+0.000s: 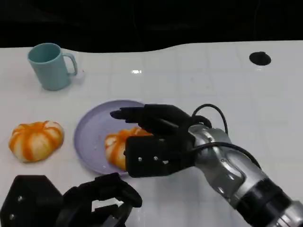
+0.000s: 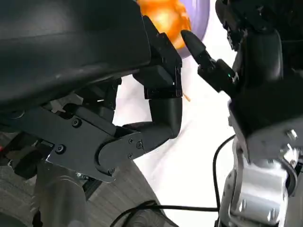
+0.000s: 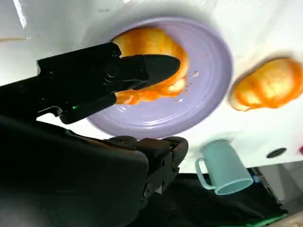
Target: Grasp the bread from the table and place it into the plate.
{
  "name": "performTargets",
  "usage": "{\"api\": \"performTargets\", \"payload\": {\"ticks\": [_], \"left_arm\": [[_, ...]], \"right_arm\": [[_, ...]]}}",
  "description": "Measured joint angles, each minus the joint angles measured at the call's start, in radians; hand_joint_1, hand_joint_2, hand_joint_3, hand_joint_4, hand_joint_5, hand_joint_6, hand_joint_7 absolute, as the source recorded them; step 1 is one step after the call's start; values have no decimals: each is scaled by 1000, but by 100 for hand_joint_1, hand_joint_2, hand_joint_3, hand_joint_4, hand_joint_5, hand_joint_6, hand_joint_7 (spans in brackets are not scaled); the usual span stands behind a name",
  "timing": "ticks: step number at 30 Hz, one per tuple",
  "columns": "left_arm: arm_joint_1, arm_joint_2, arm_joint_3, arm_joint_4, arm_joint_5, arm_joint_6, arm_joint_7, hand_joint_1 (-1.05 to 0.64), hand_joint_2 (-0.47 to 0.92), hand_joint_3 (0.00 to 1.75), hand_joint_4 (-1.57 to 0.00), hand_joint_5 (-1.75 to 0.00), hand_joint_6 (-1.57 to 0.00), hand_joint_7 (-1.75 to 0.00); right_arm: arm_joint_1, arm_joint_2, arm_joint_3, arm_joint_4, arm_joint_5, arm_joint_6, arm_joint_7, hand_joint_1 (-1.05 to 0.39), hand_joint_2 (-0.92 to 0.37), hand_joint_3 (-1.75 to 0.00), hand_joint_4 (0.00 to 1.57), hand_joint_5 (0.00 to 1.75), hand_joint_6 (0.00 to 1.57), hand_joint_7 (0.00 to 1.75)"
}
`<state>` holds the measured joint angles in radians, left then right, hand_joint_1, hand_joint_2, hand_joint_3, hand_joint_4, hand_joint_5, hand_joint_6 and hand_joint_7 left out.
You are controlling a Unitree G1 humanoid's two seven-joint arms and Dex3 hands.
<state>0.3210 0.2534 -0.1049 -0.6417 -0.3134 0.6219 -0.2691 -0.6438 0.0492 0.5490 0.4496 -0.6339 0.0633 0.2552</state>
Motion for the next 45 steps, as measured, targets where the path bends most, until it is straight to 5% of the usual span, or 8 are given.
{"api": "performTargets", "payload": {"ticks": [17, 26, 29, 31, 37, 41, 45], "left_arm": [[-7, -3, -1, 7, -3, 0, 0, -31, 68, 98, -66, -175, -58, -152], [-12, -9, 5, 5, -5, 11, 0, -32, 70, 95, -66, -175, -59, -152], [-18, -11, 7, 8, -5, 10, 0, -33, 72, 89, -67, -175, -60, -150], [-22, -11, 8, 11, -5, 10, 0, -33, 73, 88, -67, -175, -60, -150], [-33, -11, 10, 18, -4, 11, 0, -33, 74, 87, -67, -175, -60, -149], [-37, -10, 12, 23, -4, 11, 0, -32, 74, 86, -68, -175, -60, -149], [-37, -10, 12, 28, -3, 8, 0, -31, 75, 86, -68, -175, -60, -149]], "right_arm": [[245, -151, -66, -436, 83, -20, 46, -56, -92, -28, 40, 41, 47, 10], [433, -246, -163, -628, 162, -77, 43, -44, -92, -21, 59, 78, 69, 19], [497, -262, -208, -666, 203, -102, 32, -35, -92, -15, 59, 103, 75, 32], [534, -272, -235, -674, 232, -133, 21, -30, -92, -15, 59, 114, 71, 56], [630, -311, -309, -698, 292, -181, 12, -16, -92, -18, 66, 121, 73, 75], [687, -328, -345, -704, 315, -221, 5, -8, -66, -77, 72, 138, 79, 95], [743, -334, -377, -721, 349, -234, 7, -4, -55, -104, 75, 168, 81, 109]]}}
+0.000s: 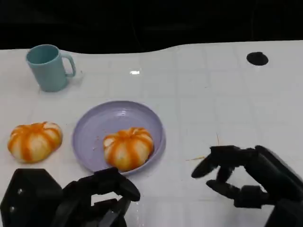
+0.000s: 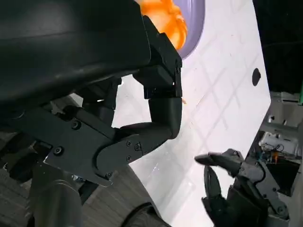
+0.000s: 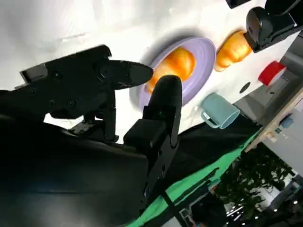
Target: Grasp the bread from the table and place it into the plate.
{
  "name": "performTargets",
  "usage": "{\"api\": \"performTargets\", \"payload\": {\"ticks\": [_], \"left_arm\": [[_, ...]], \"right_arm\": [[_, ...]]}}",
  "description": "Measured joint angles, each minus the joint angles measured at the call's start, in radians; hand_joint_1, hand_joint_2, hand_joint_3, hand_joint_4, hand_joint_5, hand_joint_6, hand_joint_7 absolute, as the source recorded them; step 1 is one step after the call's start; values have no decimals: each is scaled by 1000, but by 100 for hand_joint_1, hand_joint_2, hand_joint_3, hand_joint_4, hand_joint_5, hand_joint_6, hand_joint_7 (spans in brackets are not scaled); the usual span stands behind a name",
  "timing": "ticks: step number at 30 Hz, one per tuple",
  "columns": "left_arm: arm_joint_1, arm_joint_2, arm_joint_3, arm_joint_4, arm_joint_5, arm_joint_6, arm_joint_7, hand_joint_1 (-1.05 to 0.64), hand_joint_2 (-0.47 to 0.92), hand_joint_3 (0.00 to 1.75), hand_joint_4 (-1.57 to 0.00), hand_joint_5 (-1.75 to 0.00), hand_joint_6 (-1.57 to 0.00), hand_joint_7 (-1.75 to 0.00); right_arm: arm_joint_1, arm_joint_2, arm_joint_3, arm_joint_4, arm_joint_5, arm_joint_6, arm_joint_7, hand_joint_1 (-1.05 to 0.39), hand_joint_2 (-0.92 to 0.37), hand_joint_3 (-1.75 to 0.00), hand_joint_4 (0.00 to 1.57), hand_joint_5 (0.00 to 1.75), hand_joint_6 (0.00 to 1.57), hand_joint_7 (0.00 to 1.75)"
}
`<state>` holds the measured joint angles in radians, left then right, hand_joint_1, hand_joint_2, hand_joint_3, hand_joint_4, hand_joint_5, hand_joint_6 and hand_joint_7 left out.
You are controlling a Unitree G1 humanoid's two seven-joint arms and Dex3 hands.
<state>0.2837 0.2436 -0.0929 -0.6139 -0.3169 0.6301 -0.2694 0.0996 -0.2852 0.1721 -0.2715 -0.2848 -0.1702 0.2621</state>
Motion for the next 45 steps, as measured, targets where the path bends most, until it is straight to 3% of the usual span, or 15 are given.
{"api": "performTargets", "payload": {"ticks": [9, 16, 27, 45], "left_arm": [[9, 0, 0, 1, -1, -1, 0, -31, 75, 85, -67, -175, -60, -148], [33, 4, 6, -11, -1, -3, 0, -31, 76, 81, -64, -175, -60, -146], [49, 6, 26, -26, -8, -5, 0, -30, 77, 81, -64, -175, -58, -146], [49, 14, 35, -4, -7, -32, -23, -32, 79, 77, -64, -175, -59, -145]], "right_arm": [[117, -30, -42, -54, -26, -52, -38, 5, -35, -134, 87, 175, 84, 133], [203, -18, -62, -62, -51, -80, -109, 11, -31, -142, 87, 175, 80, 140], [211, -1, -62, -50, -123, -93, -168, 13, -25, -146, 91, 175, 81, 147], [189, 14, -46, -15, -132, -77, -195, 9, -25, -146, 91, 175, 80, 148]]}}
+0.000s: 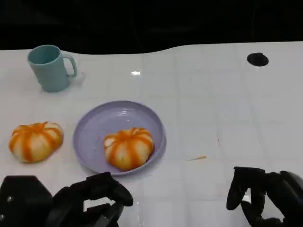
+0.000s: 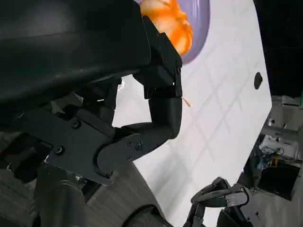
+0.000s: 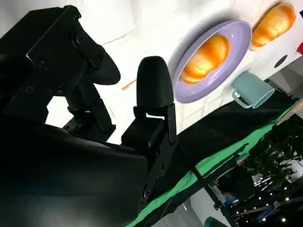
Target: Grasp the bread from the table and place it into the plate.
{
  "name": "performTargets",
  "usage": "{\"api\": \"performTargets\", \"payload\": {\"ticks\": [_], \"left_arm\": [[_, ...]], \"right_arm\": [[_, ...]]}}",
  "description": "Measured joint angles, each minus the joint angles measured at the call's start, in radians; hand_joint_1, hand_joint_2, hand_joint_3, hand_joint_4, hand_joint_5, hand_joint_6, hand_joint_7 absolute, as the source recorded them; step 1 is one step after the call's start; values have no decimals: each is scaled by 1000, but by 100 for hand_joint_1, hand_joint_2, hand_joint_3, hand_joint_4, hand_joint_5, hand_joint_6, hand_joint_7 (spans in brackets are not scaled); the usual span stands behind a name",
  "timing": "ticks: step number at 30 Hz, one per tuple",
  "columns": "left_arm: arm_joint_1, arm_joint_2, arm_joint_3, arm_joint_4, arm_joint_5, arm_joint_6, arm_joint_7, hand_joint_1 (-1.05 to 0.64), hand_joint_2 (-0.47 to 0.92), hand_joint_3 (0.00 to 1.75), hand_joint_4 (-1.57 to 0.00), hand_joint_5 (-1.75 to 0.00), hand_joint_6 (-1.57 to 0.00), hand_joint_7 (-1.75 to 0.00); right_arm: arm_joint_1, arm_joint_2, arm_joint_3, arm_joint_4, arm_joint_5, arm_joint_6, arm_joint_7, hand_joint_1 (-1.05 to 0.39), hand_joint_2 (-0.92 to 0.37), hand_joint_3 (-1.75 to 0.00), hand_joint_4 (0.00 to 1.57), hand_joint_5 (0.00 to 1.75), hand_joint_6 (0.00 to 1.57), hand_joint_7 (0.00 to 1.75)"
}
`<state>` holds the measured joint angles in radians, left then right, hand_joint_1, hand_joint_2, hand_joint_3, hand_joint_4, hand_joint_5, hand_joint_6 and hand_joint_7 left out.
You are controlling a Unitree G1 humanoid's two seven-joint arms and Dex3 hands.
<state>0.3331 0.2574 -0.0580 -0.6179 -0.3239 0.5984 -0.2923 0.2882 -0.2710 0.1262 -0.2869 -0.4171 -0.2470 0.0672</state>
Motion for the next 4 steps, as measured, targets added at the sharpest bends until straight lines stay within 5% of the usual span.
{"api": "performTargets", "payload": {"ticks": [4], "left_arm": [[0, 0, 1, 9, 0, -7, 0, -33, 79, 76, -64, -175, -60, -145]], "right_arm": [[0, 0, 5, 2, -10, 0, -4, 9, -25, -146, 92, 175, 80, 148]]}}
